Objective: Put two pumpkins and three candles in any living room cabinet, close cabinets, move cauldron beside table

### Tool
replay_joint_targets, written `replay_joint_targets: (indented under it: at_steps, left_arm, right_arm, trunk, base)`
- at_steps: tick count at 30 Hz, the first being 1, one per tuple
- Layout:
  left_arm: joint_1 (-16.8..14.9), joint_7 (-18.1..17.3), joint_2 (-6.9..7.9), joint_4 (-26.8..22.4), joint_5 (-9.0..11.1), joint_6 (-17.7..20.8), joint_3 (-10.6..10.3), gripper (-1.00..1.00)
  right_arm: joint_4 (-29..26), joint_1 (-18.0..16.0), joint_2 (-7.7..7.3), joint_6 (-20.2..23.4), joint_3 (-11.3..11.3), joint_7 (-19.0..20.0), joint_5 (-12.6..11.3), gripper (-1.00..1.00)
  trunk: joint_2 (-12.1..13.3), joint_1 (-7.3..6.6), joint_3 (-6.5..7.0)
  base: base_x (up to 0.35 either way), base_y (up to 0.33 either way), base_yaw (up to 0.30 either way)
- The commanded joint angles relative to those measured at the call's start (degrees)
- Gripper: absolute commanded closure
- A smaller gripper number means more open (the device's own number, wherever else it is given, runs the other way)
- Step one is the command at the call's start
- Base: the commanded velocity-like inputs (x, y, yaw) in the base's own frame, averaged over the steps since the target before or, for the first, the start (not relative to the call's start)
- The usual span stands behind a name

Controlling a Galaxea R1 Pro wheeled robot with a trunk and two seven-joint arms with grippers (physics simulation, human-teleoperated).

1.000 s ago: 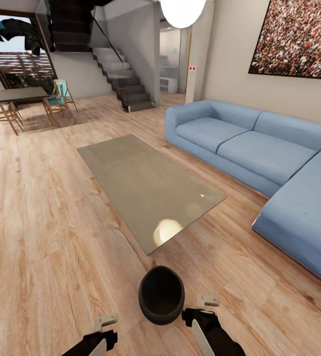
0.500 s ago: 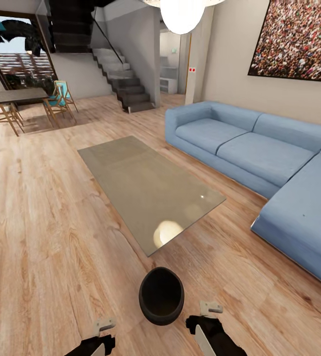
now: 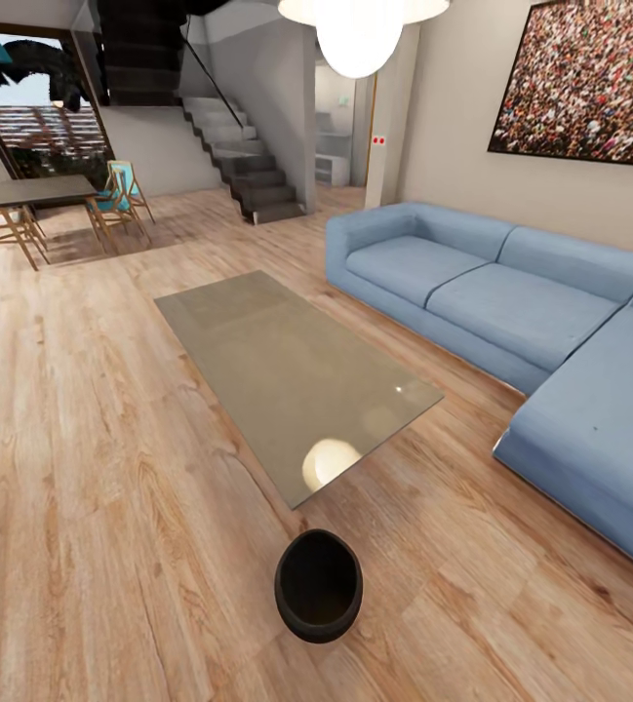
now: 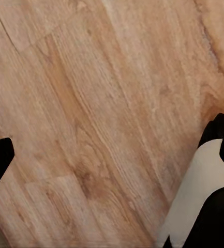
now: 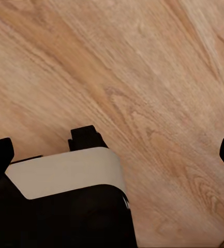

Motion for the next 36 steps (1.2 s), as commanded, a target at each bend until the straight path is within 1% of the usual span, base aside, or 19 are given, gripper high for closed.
replay_joint_targets:
  at_steps: [1, 5, 8, 11, 14, 17, 19, 25, 30, 32, 36]
  left_arm:
    - [0.81, 0.13, 0.1, 0.07, 0.31, -0.08, -0.55, -1.0]
    - [2.47, 0.1, 0.17, 0.11, 0.36, -1.09, -0.59, -1.0]
    - [3.69, 0.13, 0.2, 0.12, 0.39, -1.44, -0.59, -1.0]
    - [4.22, 0.13, 0.19, 0.12, 0.39, -1.57, -0.61, -1.0]
    - [4.98, 0.11, 0.19, 0.12, 0.39, -2.01, -0.59, -1.0]
    - [6.34, 0.12, 0.2, 0.22, 0.45, -5.48, -0.61, -1.0]
    - [6.72, 0.11, 0.14, 0.66, 0.46, -6.57, -0.61, -1.0]
    - [8.25, 0.1, -0.45, 0.98, 0.4, -7.15, -0.68, -1.0]
    - [8.43, 0.1, -0.9, 1.04, 0.42, -7.02, -0.77, -1.0]
    - [8.45, 0.1, -1.55, 1.05, 0.46, -6.99, -0.76, -1.0]
    - [8.46, 0.1, -1.95, 1.01, 0.47, -6.99, -0.72, -1.0]
  right_arm:
    - [0.2, -0.02, -0.01, -0.35, 0.52, -0.22, -0.57, -1.0]
    - [0.58, 0.03, -0.01, -1.04, 0.52, -0.19, -0.58, -1.0]
    - [0.71, 1.28, -0.15, -1.2, 0.37, -0.16, -0.55, -1.0]
    - [0.68, 2.88, -0.21, -1.66, 0.35, -0.08, -0.44, -1.0]
    - [0.67, 4.01, -0.23, -3.98, 0.34, -0.06, -0.43, -1.0]
    - [0.67, 6.44, -0.27, -7.24, 0.3, -0.11, -0.42, -1.0]
    - [0.67, 7.7, -0.26, -8.4, 0.32, -0.09, -0.41, -1.0]
    - [0.67, 10.8, -0.44, -10.35, 0.39, -0.05, -0.21, -1.0]
    - [0.67, 11.34, -0.55, -10.56, 0.52, -0.05, 0.11, -1.0]
    - [0.67, 11.38, -0.57, -10.57, 0.53, -0.05, 0.13, -1.0]
    - [0.67, 11.41, -0.58, -10.58, 0.53, -0.05, 0.12, -1.0]
  trunk:
    - [0.39, -0.23, 0.15]
    - [2.0, -1.11, 0.87]
    - [3.2, -1.77, 1.41]
    - [4.4, -2.42, 1.94]
    - [5.61, -3.08, 2.48]
    - [6.81, -3.74, 3.02]
    - [7.61, -4.18, 3.38]
    - [10.02, -5.5, 4.46]
    - [12.02, -6.6, 5.36]
    - [12.02, -6.6, 5.36]
    - [12.02, -6.6, 5.36]
  base:
    - [0.0, 0.0, 0.0]
    - [0.0, 0.0, 0.0]
    - [0.0, 0.0, 0.0]
    - [0.0, 0.0, 0.0]
    - [0.0, 0.0, 0.0]
    - [0.0, 0.0, 0.0]
    - [0.0, 0.0, 0.0]
    - [0.0, 0.0, 0.0]
    - [0.0, 0.0, 0.0]
    - [0.0, 0.0, 0.0]
    - [0.0, 0.0, 0.0]
